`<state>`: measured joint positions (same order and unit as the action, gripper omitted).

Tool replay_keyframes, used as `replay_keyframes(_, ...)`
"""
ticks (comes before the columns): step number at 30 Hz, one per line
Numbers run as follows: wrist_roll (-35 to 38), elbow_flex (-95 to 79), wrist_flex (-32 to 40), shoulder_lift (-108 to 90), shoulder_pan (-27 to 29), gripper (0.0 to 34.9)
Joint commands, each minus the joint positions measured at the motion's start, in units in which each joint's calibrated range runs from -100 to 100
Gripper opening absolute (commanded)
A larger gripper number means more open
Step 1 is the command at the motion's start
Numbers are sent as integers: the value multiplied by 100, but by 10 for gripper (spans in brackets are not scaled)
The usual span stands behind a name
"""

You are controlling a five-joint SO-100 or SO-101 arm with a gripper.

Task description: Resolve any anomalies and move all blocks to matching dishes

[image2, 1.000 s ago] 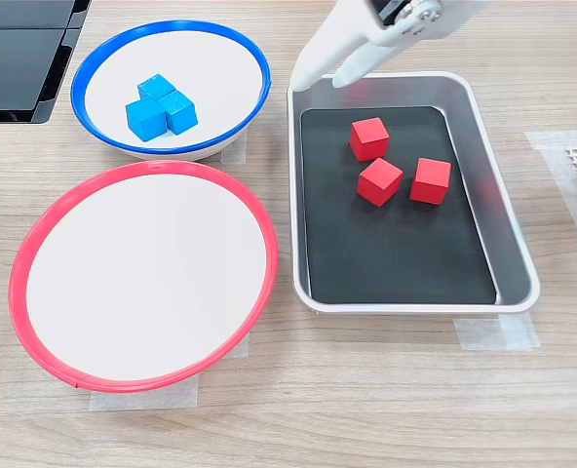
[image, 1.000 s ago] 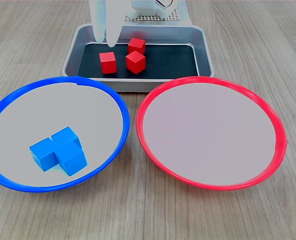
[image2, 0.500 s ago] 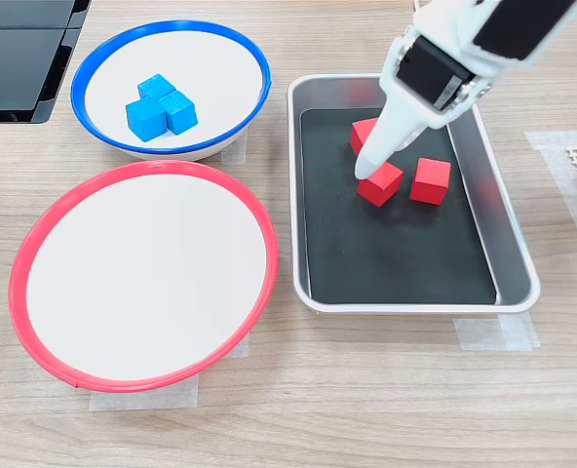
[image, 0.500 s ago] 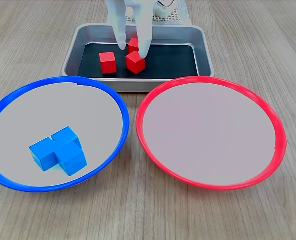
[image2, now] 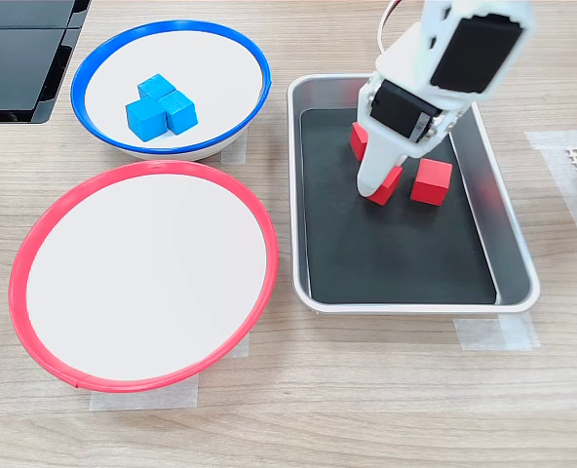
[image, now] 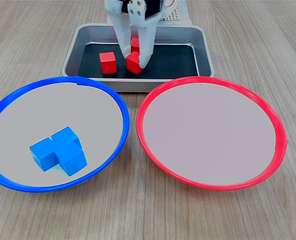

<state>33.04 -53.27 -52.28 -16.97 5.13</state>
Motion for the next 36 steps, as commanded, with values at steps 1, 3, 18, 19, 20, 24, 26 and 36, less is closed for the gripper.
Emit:
replay_keyframes(1,103,261,123,21,-132,3)
replay_keyframes(3,83,452,-100,-48,-236,2)
replay_keyframes(18,-2447,5914,-595,2537,-1779,1)
replay_keyframes(19,-2432,5968,-422,2775,-1770,2)
replay_keyframes(20,-2408,6005,-290,2955,-1751,2)
replay_keyframes(24,-2242,6169,98,3637,-1647,33)
replay_keyframes(26,-2193,6178,181,3782,-1600,101)
replay_keyframes(36,-2374,5504,-834,2545,-1205,164)
